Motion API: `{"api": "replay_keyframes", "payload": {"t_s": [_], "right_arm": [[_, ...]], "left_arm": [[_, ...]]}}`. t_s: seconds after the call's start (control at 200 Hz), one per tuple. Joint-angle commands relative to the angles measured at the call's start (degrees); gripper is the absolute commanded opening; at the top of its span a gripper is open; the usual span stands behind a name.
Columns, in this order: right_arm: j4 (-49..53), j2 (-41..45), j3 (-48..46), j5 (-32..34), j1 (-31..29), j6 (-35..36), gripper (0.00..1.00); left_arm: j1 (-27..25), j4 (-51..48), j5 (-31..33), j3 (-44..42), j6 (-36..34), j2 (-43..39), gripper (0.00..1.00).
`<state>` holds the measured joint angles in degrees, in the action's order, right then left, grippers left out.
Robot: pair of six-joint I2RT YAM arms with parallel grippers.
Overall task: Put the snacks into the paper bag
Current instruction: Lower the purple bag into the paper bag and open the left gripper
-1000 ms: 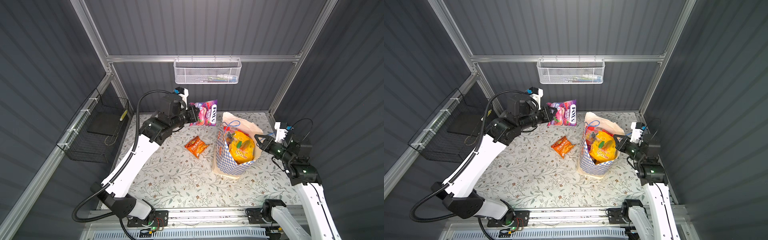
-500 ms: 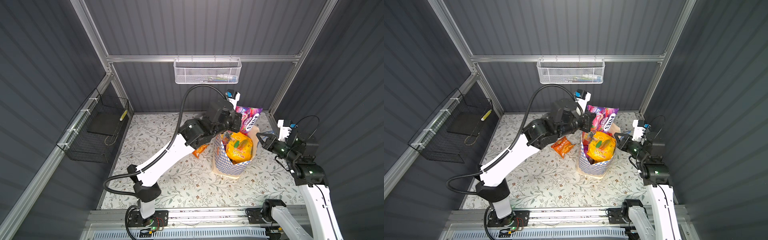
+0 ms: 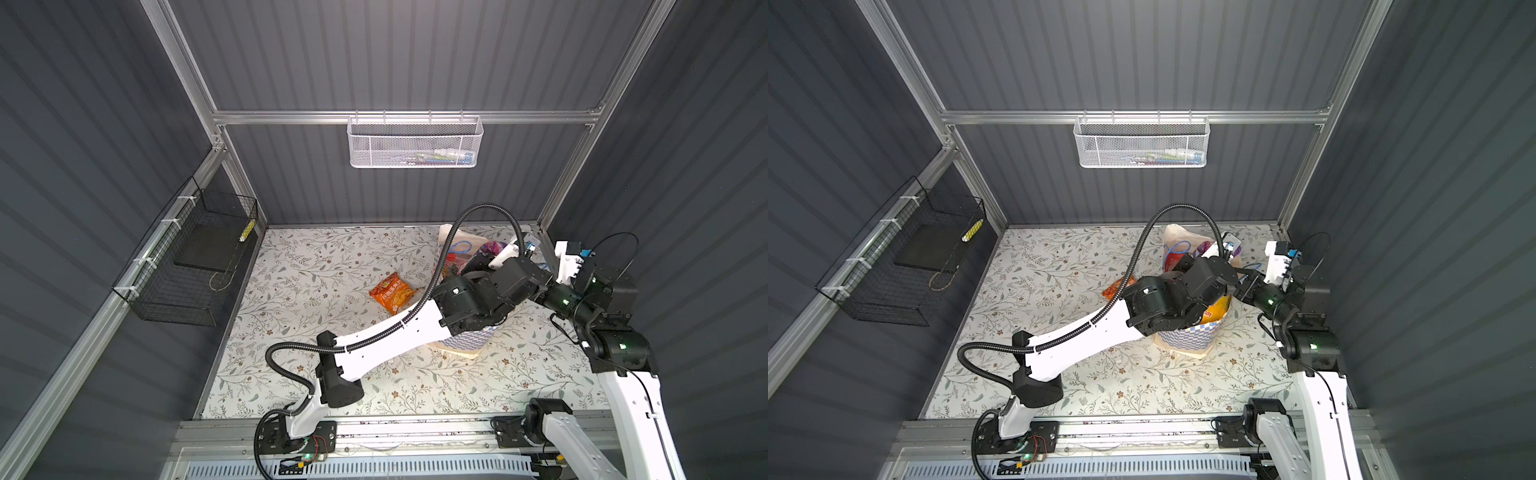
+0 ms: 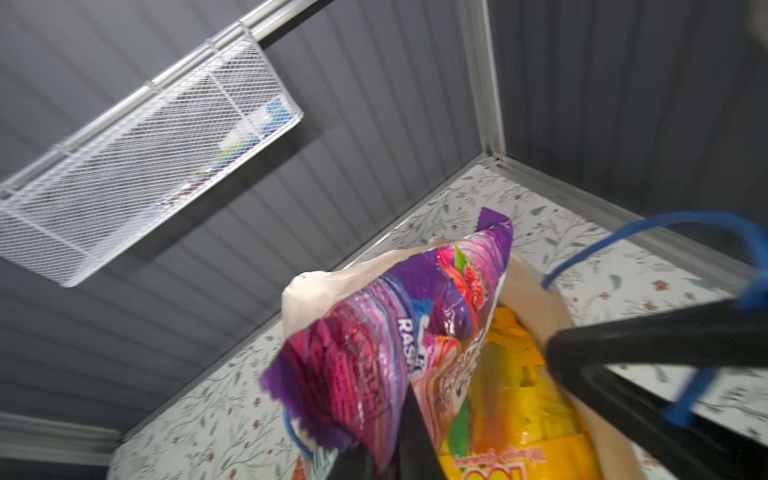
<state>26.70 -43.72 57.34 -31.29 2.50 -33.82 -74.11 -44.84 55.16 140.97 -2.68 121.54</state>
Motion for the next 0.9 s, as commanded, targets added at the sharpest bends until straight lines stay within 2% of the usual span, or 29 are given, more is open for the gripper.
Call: {"api": "replay_keyframes", "payload": {"t_s": [0.0, 0.085, 0.175, 0.295, 0.45, 0.685, 0.896], "right_arm": [[-2.26, 0.25, 1.54, -1.03, -0.72, 0.21, 0.0], [-2.18, 0.31, 1.55, -0.97, -0.96, 0.25, 0.0], [-2.18, 0.65, 1.46, -0.75, -1.1, 0.34, 0.0], [-2.2, 0.42, 1.46, -0.63, -1.18, 0.34, 0.0], [-2.26, 0.17, 1.46, -0.71, -1.69, 0.34, 0.0], [-1.56, -0.78, 3.08, 2.23, -6.02, 1.89, 0.0], [-1.36, -1.89, 4.01, 3.49, -9.29, 2.1, 0.0]], "left_arm": [[1.26, 4.09, 10.3, -0.11, -4.8, -0.43, 0.0], [3.63, 1.07, 8.2, 1.75, -2.18, 0.31, 0.0], [6.91, -3.25, 0.47, 3.46, 2.36, 0.7, 0.0], [9.88, -6.0, -5.63, 4.77, 4.73, 2.04, 0.0], [12.59, -9.22, -8.27, 5.95, 5.83, 4.96, 0.0], [13.14, -15.12, -17.52, 8.37, 8.04, 8.67, 0.0], [13.33, -15.87, -22.2, 7.88, 9.46, 13.29, 0.0]]}}
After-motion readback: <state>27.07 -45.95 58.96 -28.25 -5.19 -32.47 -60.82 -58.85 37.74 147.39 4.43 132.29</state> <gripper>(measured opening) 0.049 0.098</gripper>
